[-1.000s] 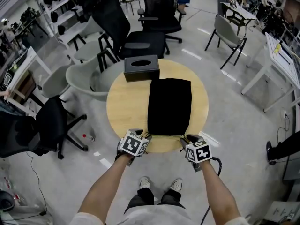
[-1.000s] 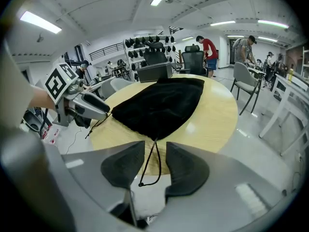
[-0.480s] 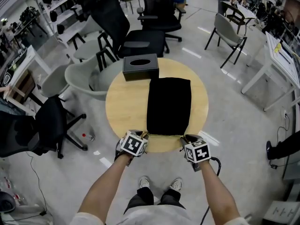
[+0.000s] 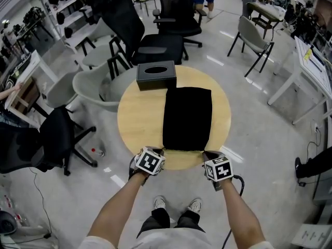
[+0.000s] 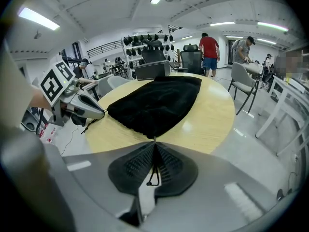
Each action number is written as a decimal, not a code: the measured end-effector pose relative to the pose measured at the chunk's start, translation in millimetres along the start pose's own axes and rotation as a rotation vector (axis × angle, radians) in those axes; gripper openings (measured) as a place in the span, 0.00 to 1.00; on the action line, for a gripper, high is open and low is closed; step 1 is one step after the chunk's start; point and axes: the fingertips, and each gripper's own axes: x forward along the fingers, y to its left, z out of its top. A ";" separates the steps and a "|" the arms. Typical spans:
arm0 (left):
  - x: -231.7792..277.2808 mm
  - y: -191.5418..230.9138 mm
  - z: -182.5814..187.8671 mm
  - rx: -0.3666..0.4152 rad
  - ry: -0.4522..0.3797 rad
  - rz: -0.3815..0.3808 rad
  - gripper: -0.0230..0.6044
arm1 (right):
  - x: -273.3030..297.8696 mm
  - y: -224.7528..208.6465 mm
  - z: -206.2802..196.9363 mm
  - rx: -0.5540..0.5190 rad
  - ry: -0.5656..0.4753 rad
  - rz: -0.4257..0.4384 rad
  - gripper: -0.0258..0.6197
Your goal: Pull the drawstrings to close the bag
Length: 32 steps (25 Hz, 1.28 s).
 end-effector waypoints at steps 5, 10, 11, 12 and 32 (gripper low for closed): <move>-5.9 3.1 -1.8 -0.016 -0.008 0.011 0.05 | -4.0 -1.7 0.5 -0.008 -0.004 0.000 0.05; -23.4 5.9 8.8 -0.007 -0.035 0.024 0.05 | -16.4 -6.5 15.2 -0.035 -0.039 -0.014 0.05; -27.6 6.7 12.4 -0.005 -0.046 0.027 0.05 | -19.8 -6.9 19.6 -0.047 -0.049 -0.018 0.05; -31.8 7.6 16.7 -0.002 -0.060 0.030 0.05 | -23.2 -7.1 24.5 -0.060 -0.060 -0.023 0.05; -156.2 21.8 131.8 0.165 -0.317 0.144 0.05 | -112.4 -5.4 156.9 -0.268 -0.320 -0.091 0.05</move>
